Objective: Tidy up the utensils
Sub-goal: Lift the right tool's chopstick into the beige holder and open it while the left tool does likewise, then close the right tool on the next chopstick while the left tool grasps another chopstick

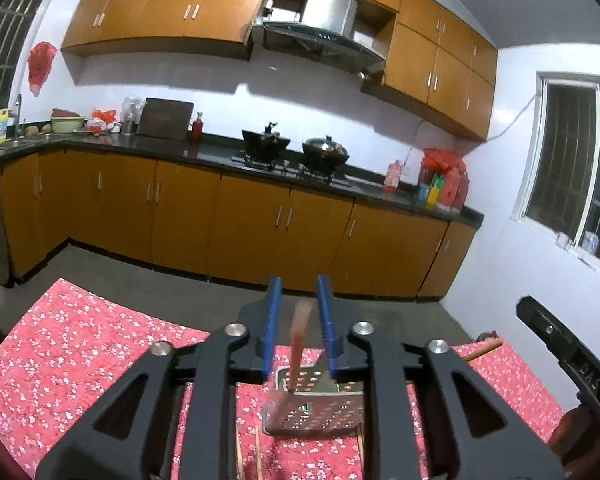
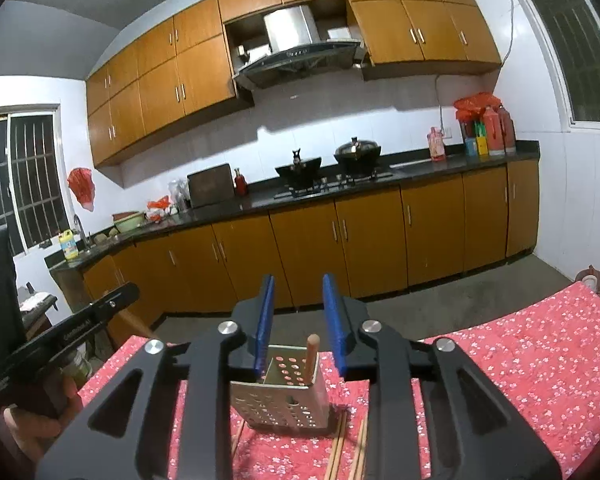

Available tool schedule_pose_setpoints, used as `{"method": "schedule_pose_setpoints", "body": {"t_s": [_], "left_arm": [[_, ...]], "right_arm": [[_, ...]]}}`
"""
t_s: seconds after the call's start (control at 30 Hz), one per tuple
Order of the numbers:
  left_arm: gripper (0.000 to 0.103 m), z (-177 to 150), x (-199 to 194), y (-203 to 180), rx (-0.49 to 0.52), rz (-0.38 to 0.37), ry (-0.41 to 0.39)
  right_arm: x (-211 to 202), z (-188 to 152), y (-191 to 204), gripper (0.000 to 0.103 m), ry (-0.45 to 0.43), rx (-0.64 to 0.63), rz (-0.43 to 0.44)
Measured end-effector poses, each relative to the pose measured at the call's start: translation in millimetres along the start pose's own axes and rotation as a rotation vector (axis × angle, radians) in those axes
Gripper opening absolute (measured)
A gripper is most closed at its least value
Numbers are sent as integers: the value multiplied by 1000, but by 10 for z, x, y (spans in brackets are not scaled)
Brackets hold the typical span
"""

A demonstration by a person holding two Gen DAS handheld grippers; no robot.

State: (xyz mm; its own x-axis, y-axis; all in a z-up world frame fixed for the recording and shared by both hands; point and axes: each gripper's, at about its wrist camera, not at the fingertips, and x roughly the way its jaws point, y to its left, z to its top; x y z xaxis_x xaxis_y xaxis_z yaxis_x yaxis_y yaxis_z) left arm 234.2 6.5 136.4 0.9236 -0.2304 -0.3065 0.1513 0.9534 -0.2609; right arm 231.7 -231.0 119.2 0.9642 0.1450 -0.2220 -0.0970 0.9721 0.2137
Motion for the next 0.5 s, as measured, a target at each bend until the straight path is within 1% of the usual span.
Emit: {"method": "schedule_pose_setpoints", "body": {"t_s": [0.07, 0.13, 0.23, 0.27, 0.33, 0.4, 0.43, 0.5], "left_arm": [[29, 41, -115, 51, -16, 0, -24], [29, 52, -212, 103, -29, -1, -40], [29, -18, -380, 236, -45, 15, -55], [29, -59, -420, 281, -47, 29, -52], [29, -221, -441, 401, -38, 74, -7], [29, -455, -366, 496, -21, 120, 76], [29, -546, -340, 522, -16, 129, 107], [29, -830, -235, 618, -12, 144, 207]], "right_arm": [[-143, 3, -45, 32, -21, 14, -4], [-270, -44, -115, 33, -31, 26, -20], [-360, -201, -268, 34, -1, 32, -70], [-355, -314, -346, 34, 35, 32, -100], [-292, -543, -497, 34, 114, 41, -138], [-150, -905, -669, 34, 252, 69, -170], [-73, -1097, -738, 32, 327, 90, -170], [22, -1402, -792, 21, 430, 117, -155]]}}
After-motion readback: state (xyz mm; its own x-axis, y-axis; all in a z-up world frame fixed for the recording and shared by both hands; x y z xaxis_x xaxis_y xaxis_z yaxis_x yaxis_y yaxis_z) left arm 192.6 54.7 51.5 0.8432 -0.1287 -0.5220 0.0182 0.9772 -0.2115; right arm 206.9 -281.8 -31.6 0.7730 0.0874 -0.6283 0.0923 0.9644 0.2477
